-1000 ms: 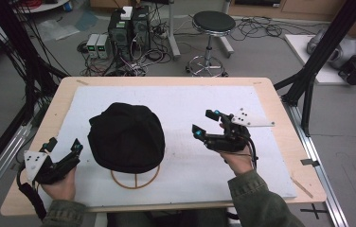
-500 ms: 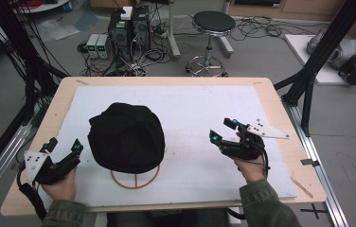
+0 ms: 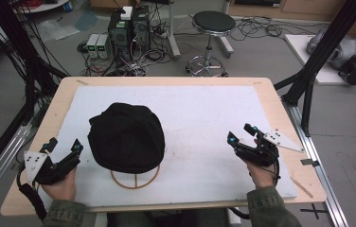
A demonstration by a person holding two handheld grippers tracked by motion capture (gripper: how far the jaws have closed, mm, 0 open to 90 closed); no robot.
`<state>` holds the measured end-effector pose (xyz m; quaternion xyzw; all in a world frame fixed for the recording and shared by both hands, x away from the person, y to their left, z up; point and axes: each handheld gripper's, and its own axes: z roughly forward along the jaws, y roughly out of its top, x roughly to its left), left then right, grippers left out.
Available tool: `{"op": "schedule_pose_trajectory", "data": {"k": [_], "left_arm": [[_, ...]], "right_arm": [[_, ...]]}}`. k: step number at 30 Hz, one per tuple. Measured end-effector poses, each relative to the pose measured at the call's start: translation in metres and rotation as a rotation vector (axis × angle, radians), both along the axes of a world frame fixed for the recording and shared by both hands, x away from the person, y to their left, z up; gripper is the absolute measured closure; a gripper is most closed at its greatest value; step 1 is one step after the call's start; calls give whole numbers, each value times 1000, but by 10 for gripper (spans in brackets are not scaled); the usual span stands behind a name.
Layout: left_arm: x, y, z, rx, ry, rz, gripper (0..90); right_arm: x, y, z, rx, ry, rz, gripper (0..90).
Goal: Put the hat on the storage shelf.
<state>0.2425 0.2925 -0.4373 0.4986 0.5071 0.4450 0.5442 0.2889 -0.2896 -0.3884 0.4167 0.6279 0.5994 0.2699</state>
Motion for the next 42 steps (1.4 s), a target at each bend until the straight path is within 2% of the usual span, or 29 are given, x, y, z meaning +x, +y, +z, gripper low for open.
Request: {"op": "schedule_pose_trajectory", "data": {"k": [1, 2, 6, 13, 16, 18, 22, 30, 42], "left_arm": [[0, 0, 0, 2, 2, -2, 203], [0, 0, 0, 2, 2, -3, 203], [0, 0, 0, -4, 2, -2, 203], [0, -1, 0, 0, 3, -1, 203], [0, -1, -1, 0, 6, -2, 202], [0, -1, -1, 0, 7, -4, 203], [0, -2, -1, 4, 9, -8, 202], [1, -2, -1, 2, 9, -9, 202], [0, 0, -1, 2, 17, -9, 203]], "right_arm": [[-2, -4, -5, -22, -13, -50, 203], [-2, -4, -5, -22, -13, -50, 203], [-6, -11, -13, -57, -30, -130, 184], [-4, -16, -25, -61, -5, -253, 162], [-5, -18, -29, -88, -20, -333, 162], [-4, -20, -31, -97, -23, -363, 162], [-3, -23, -34, -80, -7, -373, 162], [-2, -18, -36, -106, -17, -352, 161], [-2, -18, -37, -91, -6, -340, 161]]}}
